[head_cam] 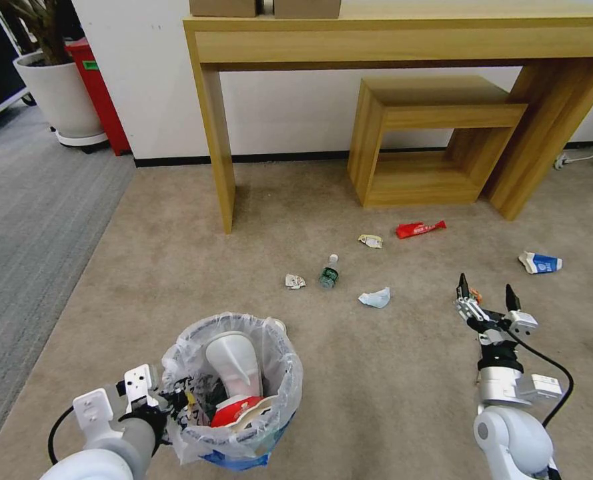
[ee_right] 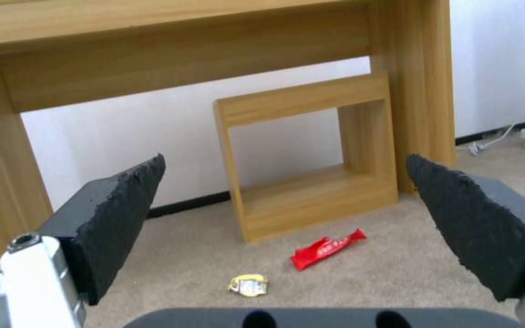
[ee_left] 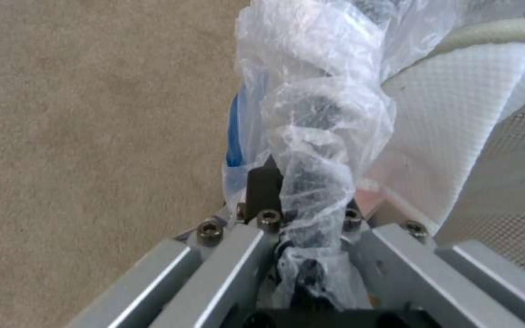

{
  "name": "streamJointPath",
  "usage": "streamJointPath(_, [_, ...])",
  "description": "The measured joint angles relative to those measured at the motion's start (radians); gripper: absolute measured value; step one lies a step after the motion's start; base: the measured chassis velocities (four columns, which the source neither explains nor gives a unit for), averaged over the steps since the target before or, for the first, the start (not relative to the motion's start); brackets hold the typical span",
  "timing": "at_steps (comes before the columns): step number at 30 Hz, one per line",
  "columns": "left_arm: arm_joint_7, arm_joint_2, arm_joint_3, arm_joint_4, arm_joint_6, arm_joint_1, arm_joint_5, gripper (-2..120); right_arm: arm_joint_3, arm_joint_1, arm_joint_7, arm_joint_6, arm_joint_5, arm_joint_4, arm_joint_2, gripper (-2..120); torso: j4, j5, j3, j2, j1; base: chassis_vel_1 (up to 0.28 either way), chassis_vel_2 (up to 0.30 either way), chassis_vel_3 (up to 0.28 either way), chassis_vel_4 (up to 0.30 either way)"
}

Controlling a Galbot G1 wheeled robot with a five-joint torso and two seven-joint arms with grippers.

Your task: Pick up the trash bin and place the garbage on the floor into it.

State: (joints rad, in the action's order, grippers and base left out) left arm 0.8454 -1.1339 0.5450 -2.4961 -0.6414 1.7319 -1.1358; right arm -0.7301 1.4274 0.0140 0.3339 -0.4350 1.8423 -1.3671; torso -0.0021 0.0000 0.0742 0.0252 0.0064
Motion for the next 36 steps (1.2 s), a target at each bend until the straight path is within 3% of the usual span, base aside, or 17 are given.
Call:
streamJointPath(6, [0.005,0.000,0.000,-0.003,-0.001,0.002,-0.003,0,-0.001,0.007,-0.001,0.006,0.015,0.001,-0.002,100,0.0000,0.0000,0.000,0.000,0.000,0.000,0.000,0.000,0.000])
streamJointPath(9, [0.041,0.000,0.007,-0.004,0.000,0.013,-0.015,0,-0.004,0.020,-0.001,0.007,0.040,0.008,-0.003,100,-0.0001,-0.0001,0.000,0.000,0.000,0.000,0.000,0.000,0.000])
streamJointPath(13, [0.077,0.034,0.089,-0.004,-0.007,0.059,-0.049,0,0.017,0.010,-0.008,0.007,0.050,0.011,-0.003,100,0.0000,-0.0002,0.000,0.000,0.000,0.000,0.000,0.000,0.000])
streamJointPath(21, [0.076,0.071,0.227,-0.004,-0.014,0.078,-0.128,0,0.041,-0.005,-0.009,0.006,0.051,0.003,-0.017,100,0.0000,0.0003,0.000,0.000,0.000,0.000,0.000,0.000,0.000])
streamJointPath(36, [0.052,0.025,0.137,-0.001,-0.014,0.054,-0.063,0,0.032,-0.008,-0.012,0.010,0.054,-0.012,-0.026,100,0.0000,0.0001,0.000,0.000,0.000,0.000,0.000,0.000,0.000])
